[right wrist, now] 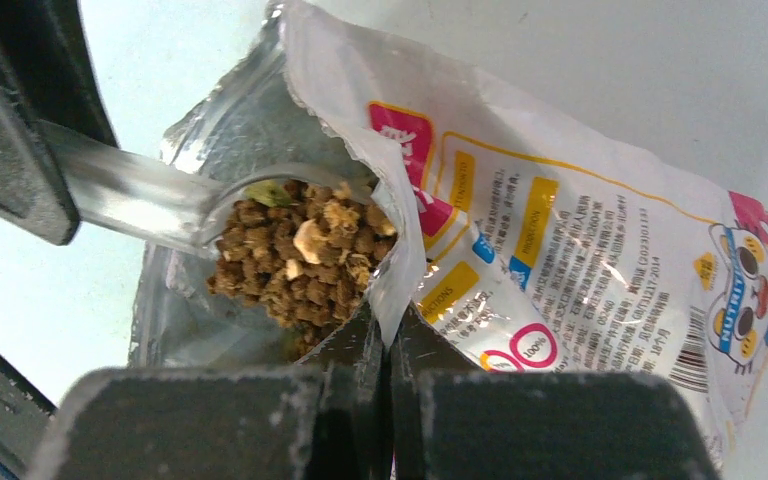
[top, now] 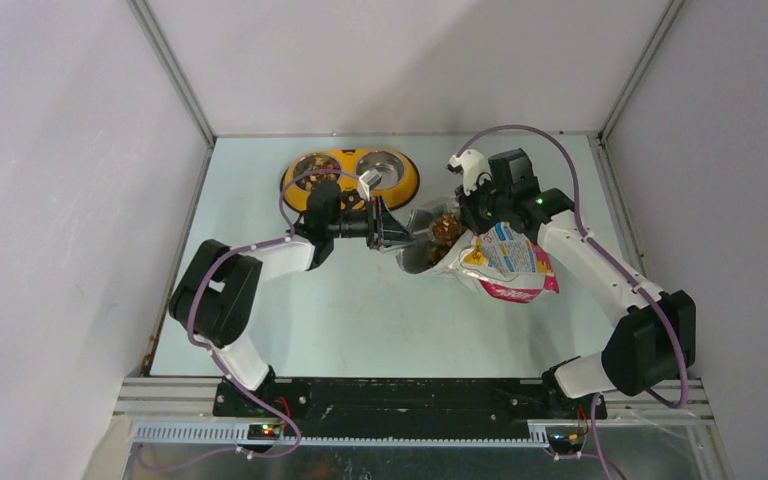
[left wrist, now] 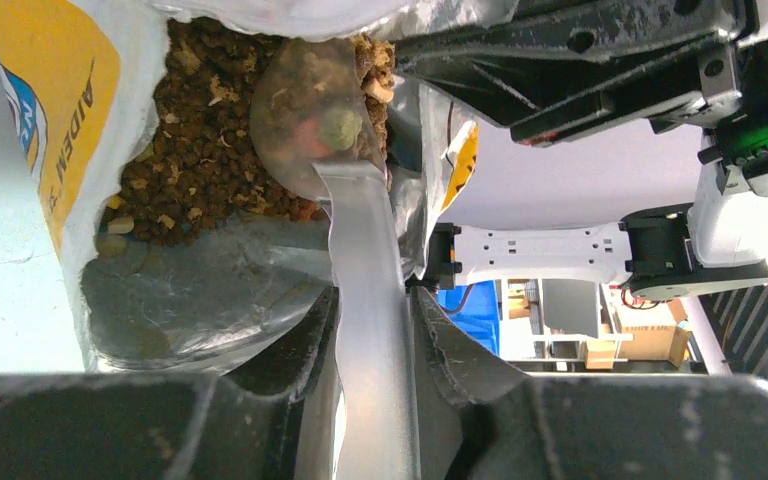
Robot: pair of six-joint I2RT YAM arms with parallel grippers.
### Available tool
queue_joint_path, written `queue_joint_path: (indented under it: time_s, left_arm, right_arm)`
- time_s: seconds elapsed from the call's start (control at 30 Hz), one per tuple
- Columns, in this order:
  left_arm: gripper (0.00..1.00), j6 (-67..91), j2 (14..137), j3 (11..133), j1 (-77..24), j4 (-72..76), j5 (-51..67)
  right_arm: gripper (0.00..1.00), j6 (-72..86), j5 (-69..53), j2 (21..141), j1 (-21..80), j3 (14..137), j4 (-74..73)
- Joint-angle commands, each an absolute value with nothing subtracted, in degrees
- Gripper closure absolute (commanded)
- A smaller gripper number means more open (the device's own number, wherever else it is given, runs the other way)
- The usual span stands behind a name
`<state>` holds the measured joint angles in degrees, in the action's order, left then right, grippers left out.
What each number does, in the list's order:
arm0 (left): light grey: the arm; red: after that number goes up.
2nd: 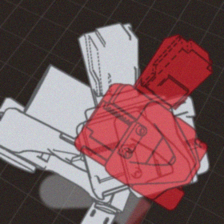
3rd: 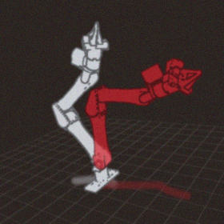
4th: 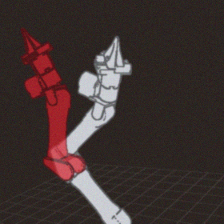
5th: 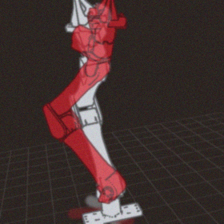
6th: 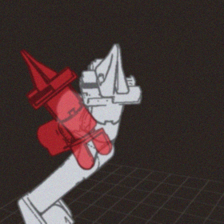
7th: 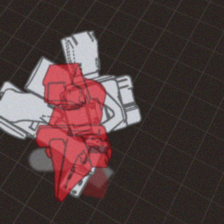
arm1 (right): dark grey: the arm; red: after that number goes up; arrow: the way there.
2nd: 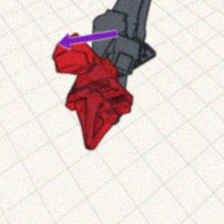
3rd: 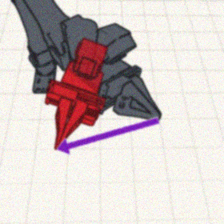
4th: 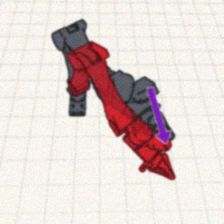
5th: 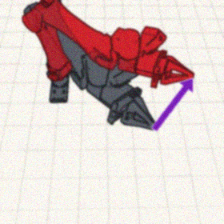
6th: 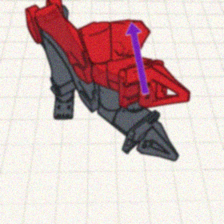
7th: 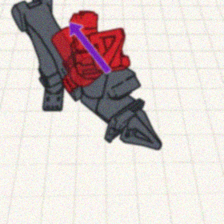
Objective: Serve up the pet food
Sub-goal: Collect the pet food from the pet food bag.
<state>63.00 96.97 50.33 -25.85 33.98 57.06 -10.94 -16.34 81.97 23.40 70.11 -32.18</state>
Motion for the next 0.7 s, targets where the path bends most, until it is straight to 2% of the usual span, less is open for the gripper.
queue_joint_path:
  time_s: [0.0, 0.3, 0.67]
  left_arm:
    - [1.0, 61.2, 95.7, 51.4, -26.0, 38.4, 56.0]
    - [1.0, 55.6, 95.3, 52.4, -26.5, 30.6, 54.3]
    - [1.0, 54.8, 95.7, 53.2, -26.8, 29.1, 54.2]
  right_arm:
    - [1.0, -10.6, -17.4, 83.3, 25.7, 69.4, -33.2]
    - [1.0, -10.8, -16.9, 83.6, 27.4, 69.4, -33.1]
    - [1.0, -11.2, -18.2, 84.3, 29.5, 69.4, -33.6]
